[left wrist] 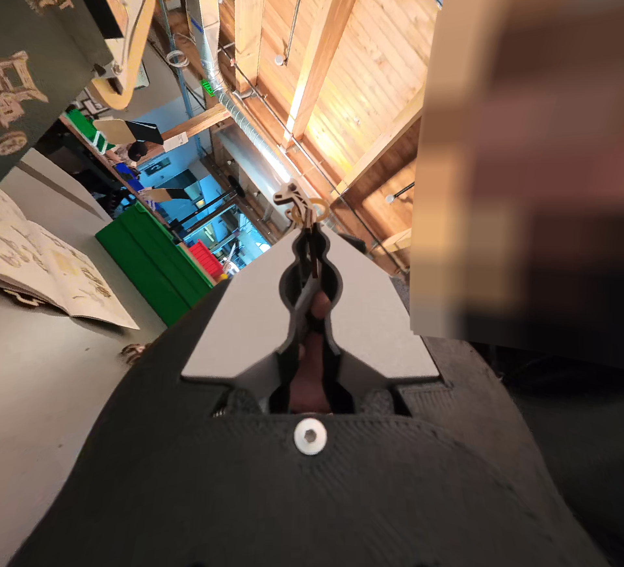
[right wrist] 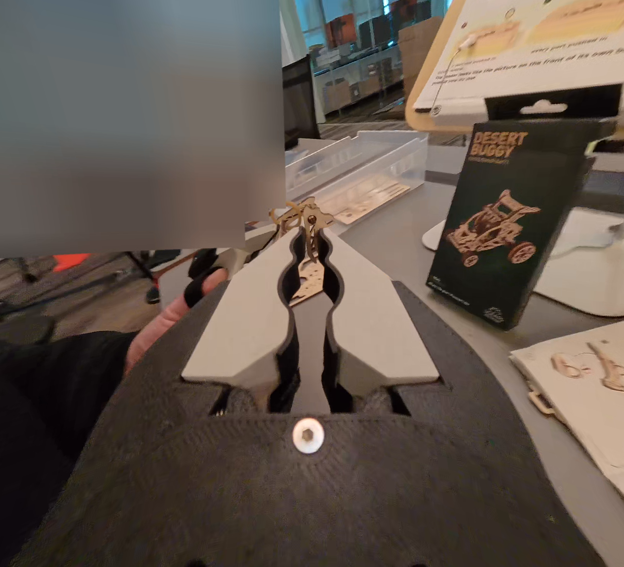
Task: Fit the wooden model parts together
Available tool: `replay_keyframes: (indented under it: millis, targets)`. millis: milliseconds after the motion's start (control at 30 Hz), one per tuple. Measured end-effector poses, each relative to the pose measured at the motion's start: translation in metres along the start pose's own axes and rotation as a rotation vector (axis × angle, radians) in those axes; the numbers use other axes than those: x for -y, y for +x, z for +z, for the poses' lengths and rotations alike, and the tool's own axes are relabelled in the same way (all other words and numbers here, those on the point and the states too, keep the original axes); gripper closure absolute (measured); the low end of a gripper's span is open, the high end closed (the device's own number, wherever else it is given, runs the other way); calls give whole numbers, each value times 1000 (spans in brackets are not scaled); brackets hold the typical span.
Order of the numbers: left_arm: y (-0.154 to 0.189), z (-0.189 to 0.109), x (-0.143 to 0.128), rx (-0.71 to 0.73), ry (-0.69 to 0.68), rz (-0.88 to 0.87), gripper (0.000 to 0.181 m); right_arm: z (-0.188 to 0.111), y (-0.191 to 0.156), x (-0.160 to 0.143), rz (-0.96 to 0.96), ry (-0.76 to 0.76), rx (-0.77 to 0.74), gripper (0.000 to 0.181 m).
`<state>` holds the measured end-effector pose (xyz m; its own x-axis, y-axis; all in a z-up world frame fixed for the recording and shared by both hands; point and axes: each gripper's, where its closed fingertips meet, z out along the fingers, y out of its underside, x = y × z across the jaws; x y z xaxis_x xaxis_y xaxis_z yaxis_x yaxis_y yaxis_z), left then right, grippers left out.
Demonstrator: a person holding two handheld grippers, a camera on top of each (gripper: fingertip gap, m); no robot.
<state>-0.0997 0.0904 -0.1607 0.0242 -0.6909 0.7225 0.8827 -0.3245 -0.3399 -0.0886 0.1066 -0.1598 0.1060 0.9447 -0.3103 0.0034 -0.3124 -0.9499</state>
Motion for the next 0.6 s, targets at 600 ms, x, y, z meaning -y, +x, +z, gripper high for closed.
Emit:
replay_keyframes:
  millis: [600]
  targets:
    - [7, 3, 2, 12, -187, 228, 179, 2, -8, 12, 624, -18, 302, 178]
